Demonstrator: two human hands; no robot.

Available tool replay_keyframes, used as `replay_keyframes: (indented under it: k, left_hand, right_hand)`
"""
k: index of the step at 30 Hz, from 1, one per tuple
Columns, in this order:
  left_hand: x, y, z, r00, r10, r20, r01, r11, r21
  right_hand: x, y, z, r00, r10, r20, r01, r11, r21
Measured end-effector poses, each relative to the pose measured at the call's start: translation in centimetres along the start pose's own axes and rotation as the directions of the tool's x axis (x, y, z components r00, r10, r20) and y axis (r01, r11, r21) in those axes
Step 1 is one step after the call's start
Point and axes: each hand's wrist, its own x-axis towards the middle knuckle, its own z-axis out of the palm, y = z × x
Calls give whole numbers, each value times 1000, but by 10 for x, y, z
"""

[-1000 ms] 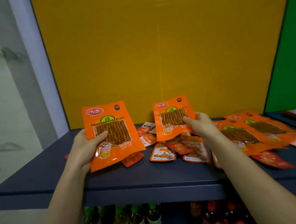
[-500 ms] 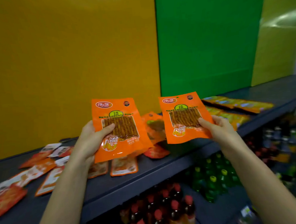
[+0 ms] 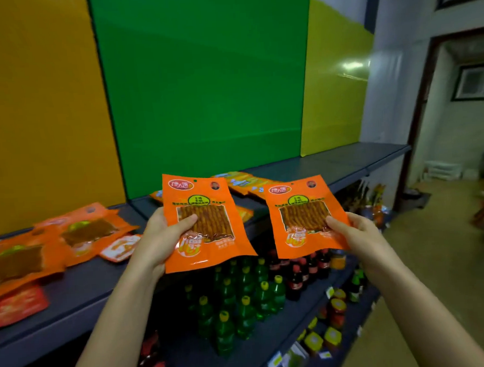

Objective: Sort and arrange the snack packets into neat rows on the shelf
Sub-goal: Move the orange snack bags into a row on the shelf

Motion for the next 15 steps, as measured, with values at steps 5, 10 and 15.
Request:
replay_keyframes:
  k: [5, 10, 15]
  left_hand:
    - [26, 5, 80, 999, 23, 43, -22, 999, -33]
    - [64, -2, 144, 999, 23, 27, -22, 999, -36]
    - [102, -10, 207, 997, 38, 69, -35, 999, -41]
  right_hand:
    - [46, 9, -54, 999, 1, -39, -1, 1000, 1]
    - [92, 26, -95, 998, -16, -68, 19, 999, 36]
    - [149, 50, -125, 997, 6, -78, -4, 1000, 28]
